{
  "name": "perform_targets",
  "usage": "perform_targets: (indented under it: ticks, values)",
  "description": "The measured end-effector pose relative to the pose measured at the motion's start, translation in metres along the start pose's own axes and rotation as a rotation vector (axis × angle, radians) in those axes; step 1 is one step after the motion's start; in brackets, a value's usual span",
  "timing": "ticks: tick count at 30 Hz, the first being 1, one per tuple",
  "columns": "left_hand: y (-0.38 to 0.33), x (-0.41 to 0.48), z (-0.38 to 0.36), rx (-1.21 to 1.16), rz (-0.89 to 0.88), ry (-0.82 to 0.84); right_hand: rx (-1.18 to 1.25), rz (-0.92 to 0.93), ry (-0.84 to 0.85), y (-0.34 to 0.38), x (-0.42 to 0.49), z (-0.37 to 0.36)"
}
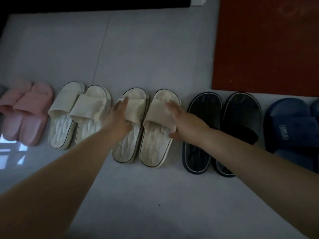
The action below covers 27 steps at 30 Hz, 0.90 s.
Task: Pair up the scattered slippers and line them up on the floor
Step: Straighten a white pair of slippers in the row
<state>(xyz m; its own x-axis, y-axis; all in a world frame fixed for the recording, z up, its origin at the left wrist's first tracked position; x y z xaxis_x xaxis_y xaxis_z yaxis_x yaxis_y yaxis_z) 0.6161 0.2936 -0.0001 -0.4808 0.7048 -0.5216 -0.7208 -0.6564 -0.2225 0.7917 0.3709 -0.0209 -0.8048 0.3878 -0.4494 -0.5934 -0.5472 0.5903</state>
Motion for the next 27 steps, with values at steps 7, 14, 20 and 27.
perform_targets:
  ticks: [7,14,20,27]
  values:
    - [-0.117,-0.01,-0.057,0.274,-0.503,0.031,-0.035,-0.285,-0.257,-0.103,-0.101,0.026]
    - [-0.119,0.016,-0.087,0.473,-0.444,0.164,-0.057,-0.407,-0.103,-0.139,-0.085,0.034]
    - [-0.112,0.023,-0.074,0.57,-0.381,0.108,-0.101,-0.346,-0.095,-0.126,-0.066,0.031]
    - [-0.139,0.007,-0.071,0.257,-0.471,0.197,-0.061,-0.313,-0.141,-0.121,-0.071,0.027]
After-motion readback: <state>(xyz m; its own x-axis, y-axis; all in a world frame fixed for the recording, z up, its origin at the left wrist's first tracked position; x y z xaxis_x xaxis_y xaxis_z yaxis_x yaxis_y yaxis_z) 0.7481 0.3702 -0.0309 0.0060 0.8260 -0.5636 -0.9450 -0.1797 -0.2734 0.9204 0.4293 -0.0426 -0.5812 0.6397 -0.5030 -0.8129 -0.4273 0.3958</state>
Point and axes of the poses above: each hand's wrist, its own x-axis towards the middle knuckle, its own z-axis out of the back of the hand, y = z × x, the point moved 7 cm from there along x, towards the middle knuckle, and after that the axes turned 3 degrees about y, right-handed, at the moved point
